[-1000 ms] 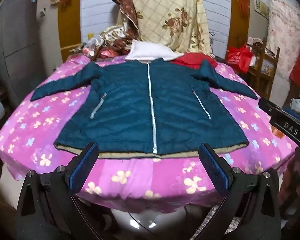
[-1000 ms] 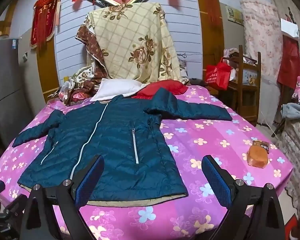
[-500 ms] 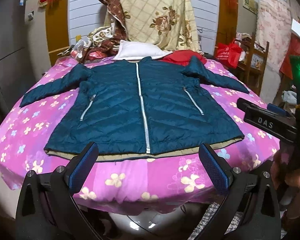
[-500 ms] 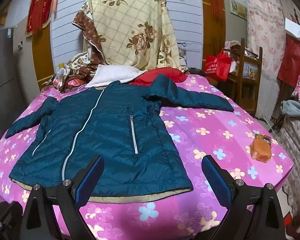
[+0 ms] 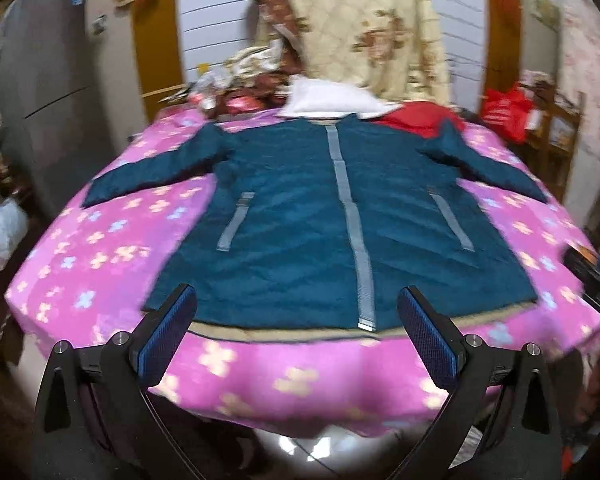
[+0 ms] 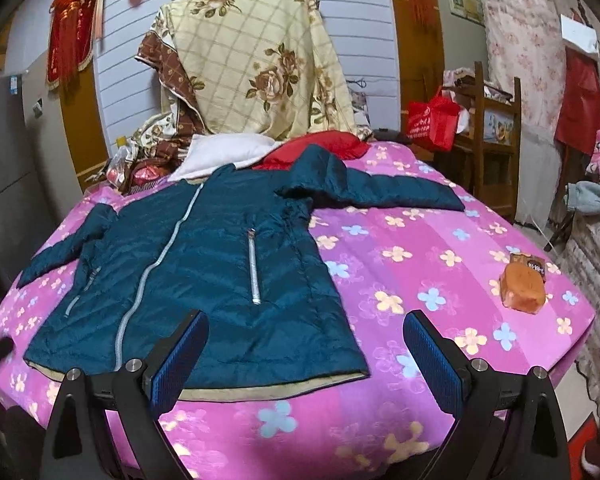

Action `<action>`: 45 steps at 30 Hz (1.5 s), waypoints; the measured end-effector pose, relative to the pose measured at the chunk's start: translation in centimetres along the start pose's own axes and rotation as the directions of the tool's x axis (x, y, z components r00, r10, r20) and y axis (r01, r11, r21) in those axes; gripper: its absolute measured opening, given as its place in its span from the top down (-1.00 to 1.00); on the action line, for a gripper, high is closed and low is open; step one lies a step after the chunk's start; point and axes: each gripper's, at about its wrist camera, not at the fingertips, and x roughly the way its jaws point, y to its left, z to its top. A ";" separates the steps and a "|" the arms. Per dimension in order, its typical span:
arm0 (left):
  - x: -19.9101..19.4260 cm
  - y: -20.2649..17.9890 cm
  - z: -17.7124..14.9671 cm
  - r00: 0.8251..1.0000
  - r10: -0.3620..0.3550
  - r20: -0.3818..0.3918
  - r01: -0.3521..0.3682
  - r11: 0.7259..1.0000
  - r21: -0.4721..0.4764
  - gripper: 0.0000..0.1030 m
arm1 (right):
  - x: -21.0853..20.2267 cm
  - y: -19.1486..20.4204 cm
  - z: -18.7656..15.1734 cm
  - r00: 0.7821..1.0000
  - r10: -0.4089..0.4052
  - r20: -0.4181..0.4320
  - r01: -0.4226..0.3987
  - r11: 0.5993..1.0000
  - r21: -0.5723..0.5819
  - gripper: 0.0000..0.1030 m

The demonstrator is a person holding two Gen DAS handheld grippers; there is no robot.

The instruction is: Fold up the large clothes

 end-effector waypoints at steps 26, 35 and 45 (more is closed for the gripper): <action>19.8 15.3 0.2 0.927 -0.125 -0.355 -0.009 0.936 -0.353 -0.10 | 16.2 -4.3 -0.2 0.899 0.209 -0.384 -0.157 0.974 0.162 0.18; 14.3 12.4 -2.1 0.924 -0.117 -0.365 -0.003 0.950 -0.313 0.68 | 12.3 -5.0 -2.4 0.878 0.263 -0.401 -0.203 0.961 0.186 0.76; 8.9 13.7 -3.1 0.961 -0.056 -0.272 -0.042 0.939 -0.341 0.51 | 7.0 -8.2 -2.2 0.922 0.209 -0.326 -0.150 0.969 0.198 0.60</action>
